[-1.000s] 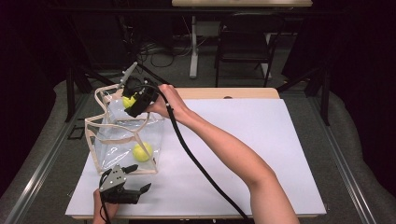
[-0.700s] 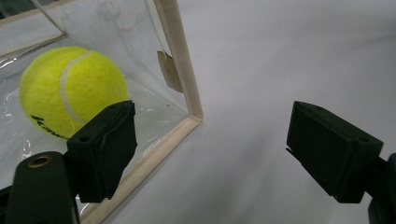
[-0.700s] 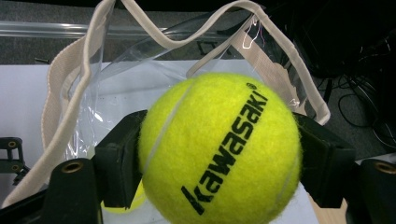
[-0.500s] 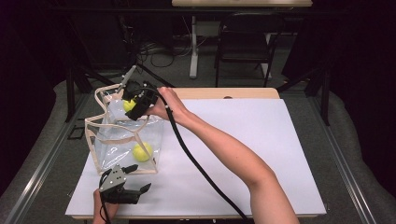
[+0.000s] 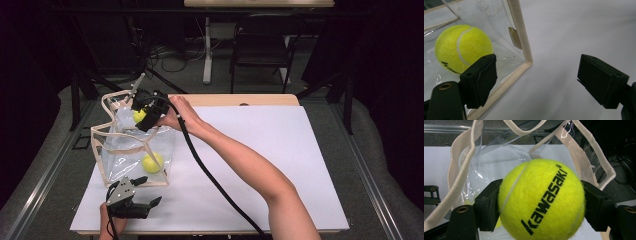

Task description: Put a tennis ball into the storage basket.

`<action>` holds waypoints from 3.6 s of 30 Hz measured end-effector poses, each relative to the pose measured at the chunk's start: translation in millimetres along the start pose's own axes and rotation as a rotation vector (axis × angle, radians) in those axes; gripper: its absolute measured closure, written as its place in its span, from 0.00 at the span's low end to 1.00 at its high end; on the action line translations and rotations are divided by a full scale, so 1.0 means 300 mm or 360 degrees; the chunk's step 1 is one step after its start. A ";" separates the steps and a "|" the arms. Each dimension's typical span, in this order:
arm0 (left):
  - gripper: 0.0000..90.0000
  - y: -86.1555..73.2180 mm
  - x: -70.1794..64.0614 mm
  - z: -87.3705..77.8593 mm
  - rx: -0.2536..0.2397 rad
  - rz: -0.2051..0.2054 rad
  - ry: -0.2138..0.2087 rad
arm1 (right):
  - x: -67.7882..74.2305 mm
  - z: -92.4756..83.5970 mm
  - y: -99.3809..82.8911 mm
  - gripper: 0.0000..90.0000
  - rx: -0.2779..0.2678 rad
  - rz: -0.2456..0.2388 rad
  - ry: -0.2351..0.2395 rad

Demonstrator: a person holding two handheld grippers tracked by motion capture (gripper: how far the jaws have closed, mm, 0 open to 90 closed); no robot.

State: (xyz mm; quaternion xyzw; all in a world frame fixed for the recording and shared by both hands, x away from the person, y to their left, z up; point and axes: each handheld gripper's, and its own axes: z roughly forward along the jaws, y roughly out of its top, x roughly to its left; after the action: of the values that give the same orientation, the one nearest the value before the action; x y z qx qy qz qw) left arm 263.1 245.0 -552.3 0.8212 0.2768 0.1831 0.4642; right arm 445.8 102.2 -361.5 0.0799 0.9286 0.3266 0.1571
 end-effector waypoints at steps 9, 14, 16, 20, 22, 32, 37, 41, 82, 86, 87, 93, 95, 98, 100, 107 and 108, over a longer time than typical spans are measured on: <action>0.18 0.000 0.000 -0.001 -0.0001 -0.0002 0.0001 | 0.006 0.012 -0.005 0.28 0.0044 0.0008 0.0033; 0.18 0.000 0.000 -0.002 -0.0001 0.0002 0.0002 | 0.011 0.014 -0.006 0.26 0.0077 0.0016 0.0064; 0.18 0.000 0.001 -0.003 0.0003 0.0003 -0.0001 | 0.009 0.013 -0.007 0.21 0.0073 0.0024 0.0064; 0.18 0.000 0.000 0.000 0.0000 0.0000 0.0000 | -0.003 -0.009 -0.008 0.12 0.0018 0.0055 0.0051; 0.18 0.001 0.001 0.001 0.0001 0.0004 -0.0001 | -0.011 -0.028 -0.008 0.08 -0.0010 0.0069 0.0048; 0.18 0.003 0.000 0.002 -0.0001 -0.0010 -0.0002 | -0.063 -0.095 -0.039 0.02 -0.0096 0.0141 0.0037; 0.18 0.004 0.002 0.006 0.0002 -0.0005 -0.0005 | -0.075 -0.113 -0.059 0.01 -0.0107 0.0161 0.0032; 0.18 0.004 0.001 0.007 0.0004 -0.0005 -0.0006 | -0.081 -0.124 -0.079 0.00 -0.0108 0.0172 0.0030; 0.18 0.001 -0.003 0.003 0.0012 0.0002 -0.0011 | -0.037 -0.160 -0.389 0.00 0.0036 0.0223 -0.0017; 0.18 0.001 -0.003 0.002 0.0016 0.0002 -0.0011 | -0.020 -0.151 -0.428 0.00 0.0070 0.0230 -0.0009; 0.18 0.001 -0.003 0.003 0.0016 0.0001 -0.0012 | -0.016 -0.148 -0.437 0.00 0.0075 0.0230 -0.0009; 0.18 0.001 -0.003 0.002 0.0010 0.0000 -0.0009 | 0.004 -0.139 -0.488 0.00 0.0101 0.0234 0.0002; 0.18 0.001 -0.004 0.003 0.0012 0.0003 -0.0011 | 0.010 -0.137 -0.502 0.00 0.0106 0.0245 0.0001; 0.18 0.001 -0.004 0.003 0.0013 0.0000 -0.0013 | 0.017 -0.130 -0.529 0.00 0.0120 0.0253 0.0013; 0.18 0.001 -0.003 0.002 0.0015 0.0005 -0.0011 | 0.022 -0.126 -0.544 0.00 0.0132 0.0263 0.0020; 0.18 0.001 -0.003 0.002 0.0014 0.0004 -0.0011 | 0.036 -0.120 -0.594 0.00 0.0152 0.0292 0.0027; 0.18 0.001 -0.003 0.002 0.0015 0.0005 -0.0010 | 0.038 -0.121 -0.601 0.00 0.0152 0.0296 0.0029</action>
State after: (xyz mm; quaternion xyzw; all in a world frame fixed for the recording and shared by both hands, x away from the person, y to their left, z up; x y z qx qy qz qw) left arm 262.6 244.0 -552.5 0.8244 0.2750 0.1800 0.4608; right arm 414.5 -55.6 -451.5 0.1701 0.9331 0.2957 0.1138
